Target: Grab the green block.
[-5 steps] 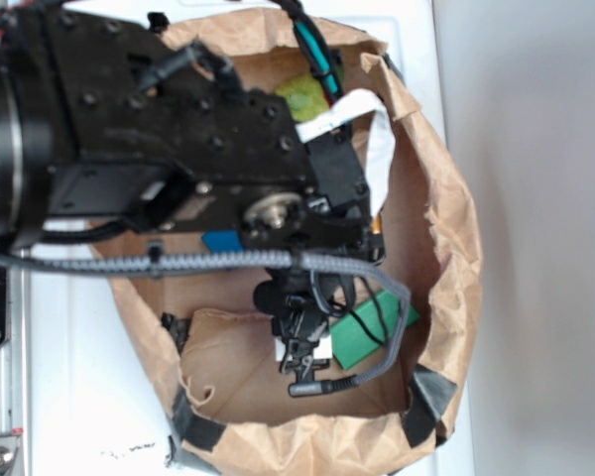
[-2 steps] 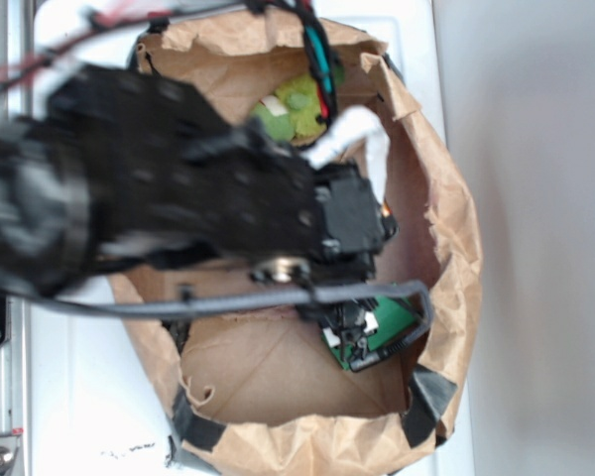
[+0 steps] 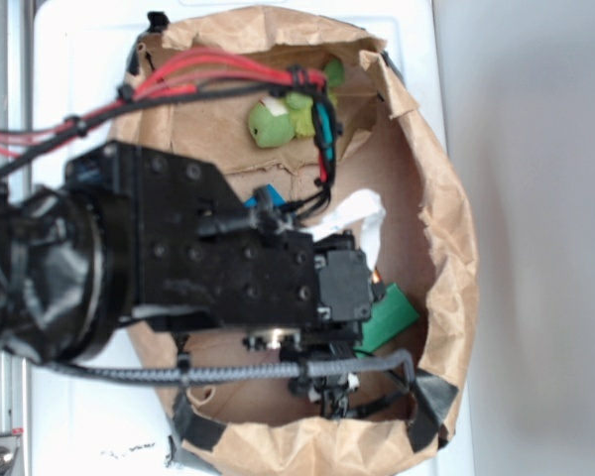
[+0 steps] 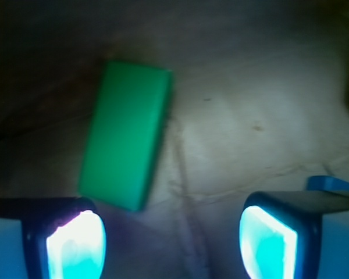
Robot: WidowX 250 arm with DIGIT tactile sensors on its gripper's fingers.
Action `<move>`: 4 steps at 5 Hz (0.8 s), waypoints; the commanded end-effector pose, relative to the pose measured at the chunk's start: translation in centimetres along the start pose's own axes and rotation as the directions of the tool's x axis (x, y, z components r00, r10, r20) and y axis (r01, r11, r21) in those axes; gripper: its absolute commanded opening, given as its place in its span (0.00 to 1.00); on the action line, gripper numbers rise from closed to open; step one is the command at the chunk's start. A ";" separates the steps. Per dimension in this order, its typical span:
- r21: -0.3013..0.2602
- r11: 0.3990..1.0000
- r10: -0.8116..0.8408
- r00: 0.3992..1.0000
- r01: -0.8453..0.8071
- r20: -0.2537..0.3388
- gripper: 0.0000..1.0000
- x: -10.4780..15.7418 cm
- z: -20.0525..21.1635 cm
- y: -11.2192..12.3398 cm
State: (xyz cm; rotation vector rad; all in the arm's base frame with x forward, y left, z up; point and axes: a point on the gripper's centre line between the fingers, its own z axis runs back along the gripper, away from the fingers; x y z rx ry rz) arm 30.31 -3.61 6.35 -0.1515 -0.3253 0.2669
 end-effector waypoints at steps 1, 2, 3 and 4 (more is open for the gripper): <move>-0.025 1.000 -0.005 1.000 0.005 0.007 1.00 0.7 1.3 -0.9; -0.049 0.999 0.024 1.000 -0.023 0.015 1.00 0.9 2.4 -1.4; -0.039 0.998 0.052 0.999 -0.052 0.009 1.00 0.4 2.1 -1.6; -0.026 0.998 0.065 0.998 -0.065 0.003 1.00 0.3 2.5 -1.7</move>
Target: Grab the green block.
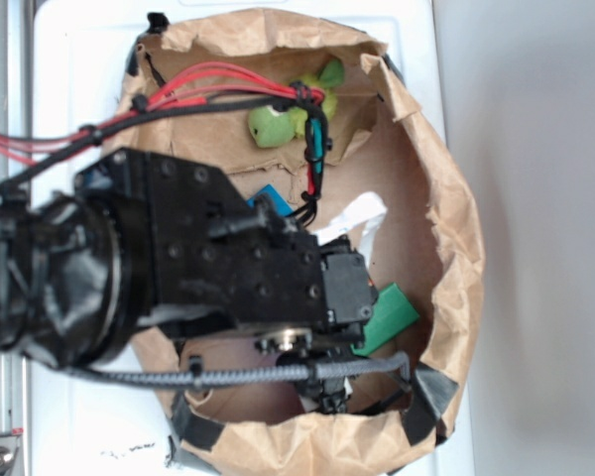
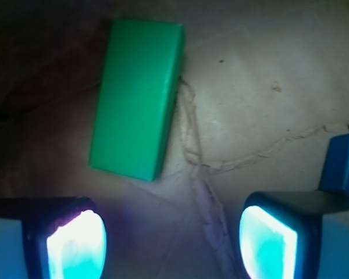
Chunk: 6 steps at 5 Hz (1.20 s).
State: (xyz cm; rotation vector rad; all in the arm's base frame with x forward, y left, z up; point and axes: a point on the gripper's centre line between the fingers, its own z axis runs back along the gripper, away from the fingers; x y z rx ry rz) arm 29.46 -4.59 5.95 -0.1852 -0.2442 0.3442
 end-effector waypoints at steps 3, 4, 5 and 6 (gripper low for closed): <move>-0.033 0.999 -0.031 0.995 0.034 0.094 1.00 1.6 2.9 -1.2; -0.077 0.996 -0.028 0.994 0.037 0.110 1.00 1.6 2.8 -1.4; -0.088 0.995 -0.034 0.990 0.047 0.135 1.00 1.2 3.5 -1.4; -0.095 0.995 -0.026 0.989 0.040 0.145 1.00 1.1 3.7 -1.2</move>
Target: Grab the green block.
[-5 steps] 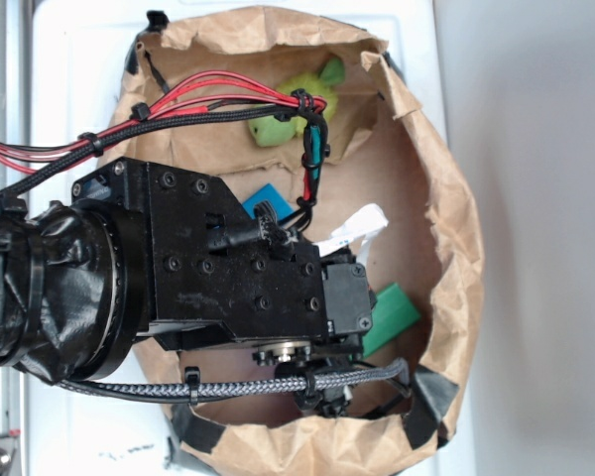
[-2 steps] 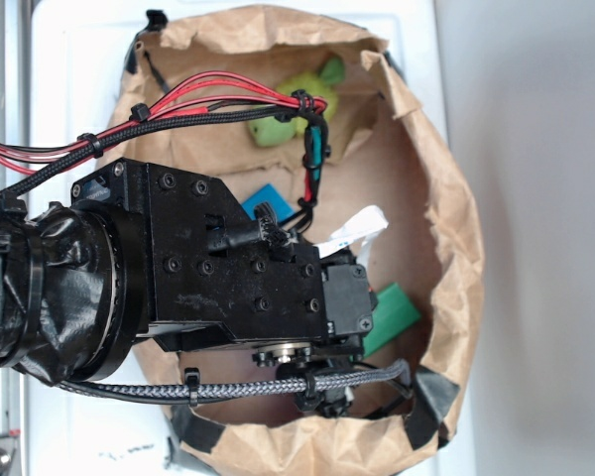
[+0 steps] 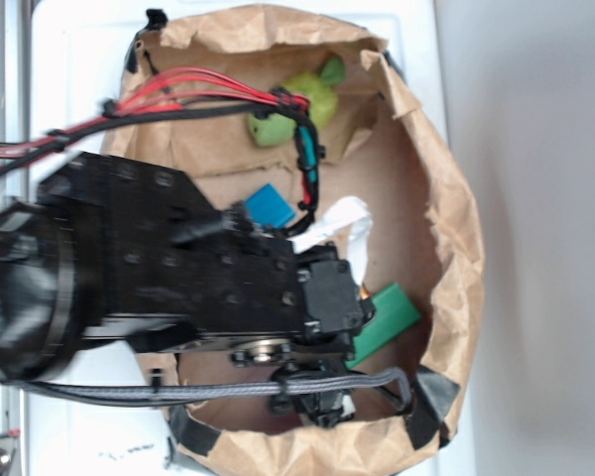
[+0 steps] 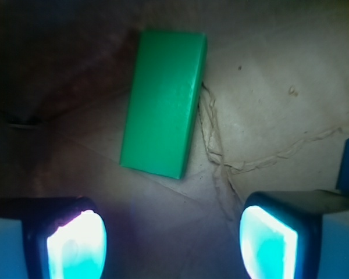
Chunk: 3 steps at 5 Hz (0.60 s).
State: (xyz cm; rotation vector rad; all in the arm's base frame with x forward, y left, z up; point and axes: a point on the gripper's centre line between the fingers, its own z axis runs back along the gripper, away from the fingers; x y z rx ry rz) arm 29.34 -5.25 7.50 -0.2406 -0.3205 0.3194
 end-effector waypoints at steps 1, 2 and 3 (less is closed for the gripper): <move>-0.011 1.000 -0.010 0.995 0.011 0.096 1.00 1.2 2.3 -0.5; 0.007 1.000 0.004 0.995 -0.005 0.098 1.00 1.3 2.3 -0.4; 0.007 1.000 -0.004 0.992 0.003 0.127 1.00 0.9 2.8 -0.6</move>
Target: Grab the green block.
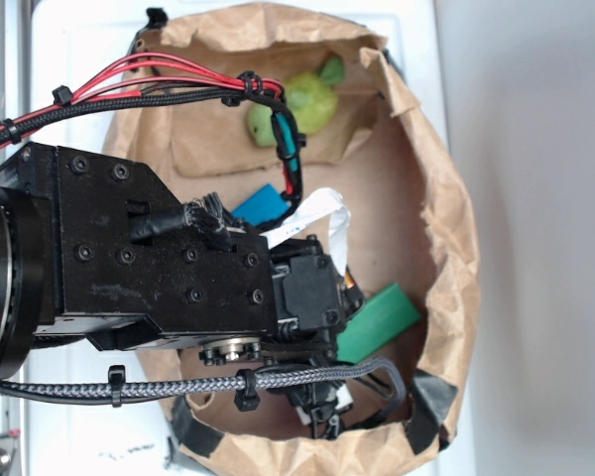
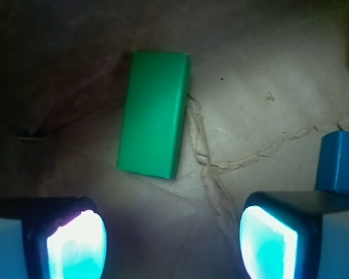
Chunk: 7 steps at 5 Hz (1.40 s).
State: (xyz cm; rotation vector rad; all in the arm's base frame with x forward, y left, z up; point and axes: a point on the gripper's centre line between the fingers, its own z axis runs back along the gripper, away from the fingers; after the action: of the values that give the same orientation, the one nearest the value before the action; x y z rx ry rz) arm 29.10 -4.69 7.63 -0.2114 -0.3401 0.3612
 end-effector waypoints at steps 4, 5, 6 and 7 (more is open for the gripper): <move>-0.039 0.997 -0.069 0.991 0.073 0.115 1.00 0.7 2.9 -1.3; -0.039 0.997 -0.069 0.991 0.073 0.115 1.00 0.7 2.9 -1.3; -0.039 0.997 -0.069 0.991 0.073 0.115 1.00 0.7 2.9 -1.3; -0.058 0.998 -0.023 0.991 0.031 0.134 1.00 1.2 1.5 -1.0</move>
State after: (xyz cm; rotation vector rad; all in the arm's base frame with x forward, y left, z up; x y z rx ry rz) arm 29.55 -5.23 8.14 -0.2432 -0.4376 0.3518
